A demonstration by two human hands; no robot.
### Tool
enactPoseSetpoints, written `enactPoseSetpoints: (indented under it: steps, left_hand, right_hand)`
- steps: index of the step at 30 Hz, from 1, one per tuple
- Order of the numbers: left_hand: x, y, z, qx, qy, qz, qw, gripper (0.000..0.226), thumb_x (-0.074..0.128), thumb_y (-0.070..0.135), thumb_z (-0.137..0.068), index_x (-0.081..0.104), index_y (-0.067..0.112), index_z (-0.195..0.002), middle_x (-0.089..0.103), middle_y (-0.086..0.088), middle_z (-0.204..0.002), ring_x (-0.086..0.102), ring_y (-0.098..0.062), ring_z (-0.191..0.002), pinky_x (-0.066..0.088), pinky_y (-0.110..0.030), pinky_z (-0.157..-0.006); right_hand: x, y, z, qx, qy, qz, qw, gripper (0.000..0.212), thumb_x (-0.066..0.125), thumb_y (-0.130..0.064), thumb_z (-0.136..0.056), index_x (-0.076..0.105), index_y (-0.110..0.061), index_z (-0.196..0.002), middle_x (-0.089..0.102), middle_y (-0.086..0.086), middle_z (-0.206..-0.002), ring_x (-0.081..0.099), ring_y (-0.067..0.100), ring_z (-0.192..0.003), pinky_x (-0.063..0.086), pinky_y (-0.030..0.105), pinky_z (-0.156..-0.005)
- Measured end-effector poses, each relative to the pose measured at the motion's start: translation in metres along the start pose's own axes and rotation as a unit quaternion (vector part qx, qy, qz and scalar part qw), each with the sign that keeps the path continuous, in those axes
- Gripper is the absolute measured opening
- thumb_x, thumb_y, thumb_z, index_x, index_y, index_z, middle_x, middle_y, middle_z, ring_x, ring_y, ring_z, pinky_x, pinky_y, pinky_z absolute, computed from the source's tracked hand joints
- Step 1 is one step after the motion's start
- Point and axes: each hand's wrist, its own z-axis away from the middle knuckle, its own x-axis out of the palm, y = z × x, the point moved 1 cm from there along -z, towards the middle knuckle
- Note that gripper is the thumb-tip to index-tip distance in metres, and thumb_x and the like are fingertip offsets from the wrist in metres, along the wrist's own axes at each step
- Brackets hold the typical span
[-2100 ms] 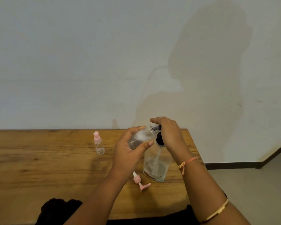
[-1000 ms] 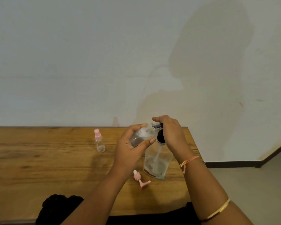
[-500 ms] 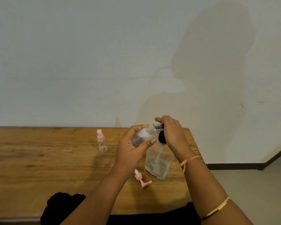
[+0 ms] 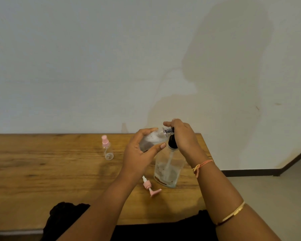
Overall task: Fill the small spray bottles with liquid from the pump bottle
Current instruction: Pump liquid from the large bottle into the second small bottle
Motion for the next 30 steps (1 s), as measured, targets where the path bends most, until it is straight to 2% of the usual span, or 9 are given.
enactPoseSetpoints:
  steps: [4,7,11,17,20,22,26,28,30]
  left_hand:
    - [-0.0005,-0.0026,-0.0002,-0.006,0.001,-0.017,1.000,0.036,0.076,0.020,-0.069,0.060,0.036,-0.096,0.064,0.005,-0.106,0.061,-0.007,-0.099,0.056,-0.028,-0.081]
    - [-0.0036,-0.0051,-0.0004,-0.009,0.001,-0.027,1.000,0.035,0.076,0.015,-0.071,0.060,0.036,-0.094,0.064,0.004,-0.105,0.061,-0.005,-0.096,0.055,-0.019,-0.076]
    - [-0.0032,-0.0008,0.0018,-0.002,-0.002,-0.016,1.000,0.035,0.076,0.020,-0.068,0.060,0.037,-0.094,0.064,0.010,-0.101,0.060,0.002,-0.094,0.055,-0.021,-0.077]
    - [-0.0017,-0.0015,0.0014,-0.006,0.001,0.015,1.000,0.039,0.072,0.034,-0.058,0.061,0.036,-0.095,0.064,0.008,-0.103,0.062,-0.007,-0.098,0.056,-0.030,-0.080]
    - [0.0010,-0.0056,-0.0007,-0.016,-0.006,0.007,1.000,0.037,0.075,0.027,-0.064,0.060,0.036,-0.096,0.064,0.007,-0.104,0.061,-0.008,-0.099,0.056,-0.026,-0.079]
    - [0.0012,-0.0078,-0.0016,-0.018,-0.003,0.009,1.000,0.036,0.076,0.019,-0.068,0.060,0.036,-0.096,0.064,0.006,-0.104,0.061,-0.010,-0.099,0.056,-0.023,-0.077]
    - [0.0005,-0.0047,-0.0018,-0.014,-0.005,0.019,1.000,0.037,0.076,0.014,-0.069,0.060,0.037,-0.093,0.064,0.011,-0.099,0.061,0.001,-0.092,0.055,-0.018,-0.072]
    - [0.0002,-0.0025,-0.0013,-0.012,-0.003,0.032,0.999,0.037,0.077,0.017,-0.067,0.060,0.038,-0.093,0.063,0.014,-0.098,0.061,0.004,-0.090,0.055,-0.018,-0.073]
    - [-0.0006,-0.0018,-0.0007,-0.011,-0.001,0.034,0.999,0.037,0.076,0.023,-0.064,0.060,0.039,-0.093,0.063,0.013,-0.100,0.061,0.001,-0.093,0.056,-0.021,-0.075]
  right_hand:
    - [0.0028,0.0020,0.0011,0.004,-0.010,0.026,1.000,0.041,0.022,-0.042,-0.079,0.062,-0.035,-0.082,0.058,0.002,-0.125,0.047,0.025,-0.121,0.019,0.058,-0.111]
    - [0.0043,0.0036,-0.0001,0.001,-0.004,0.047,0.999,0.042,0.022,-0.038,-0.088,0.063,-0.033,-0.093,0.055,0.003,-0.131,0.045,0.026,-0.124,0.019,0.059,-0.111]
    - [0.0049,0.0032,0.0026,-0.005,-0.004,0.018,1.000,0.042,0.024,-0.041,-0.082,0.064,-0.033,-0.092,0.059,-0.001,-0.119,0.048,0.023,-0.119,0.021,0.056,-0.111]
    - [-0.0020,0.0009,-0.0032,0.000,-0.027,0.014,1.000,0.038,0.029,-0.029,-0.095,0.067,-0.025,-0.098,0.056,-0.008,-0.100,0.051,0.021,-0.112,0.027,0.051,-0.109]
    - [0.0000,0.0026,0.0000,0.003,-0.019,0.035,0.999,0.044,0.023,-0.042,-0.083,0.064,-0.030,-0.093,0.058,-0.007,-0.106,0.050,0.023,-0.115,0.024,0.055,-0.110]
    - [0.0023,0.0000,0.0030,-0.004,-0.016,0.053,0.998,0.043,0.021,-0.040,-0.081,0.062,-0.029,-0.089,0.059,0.001,-0.120,0.049,0.026,-0.117,0.025,0.057,-0.108]
    - [-0.0002,0.0024,-0.0033,0.012,-0.014,0.030,0.999,0.043,0.026,-0.028,-0.095,0.067,-0.022,-0.103,0.061,0.001,-0.115,0.052,0.020,-0.102,0.035,0.044,-0.104]
    - [-0.0027,-0.0006,-0.0028,0.021,-0.026,0.009,0.999,0.043,0.027,-0.025,-0.097,0.067,-0.016,-0.108,0.062,0.000,-0.107,0.052,0.017,-0.095,0.041,0.034,-0.092]
    - [-0.0047,-0.0036,-0.0010,0.022,-0.043,0.004,0.999,0.044,0.028,-0.023,-0.096,0.068,-0.008,-0.108,0.066,0.005,-0.108,0.057,0.021,-0.096,0.042,0.034,-0.083]
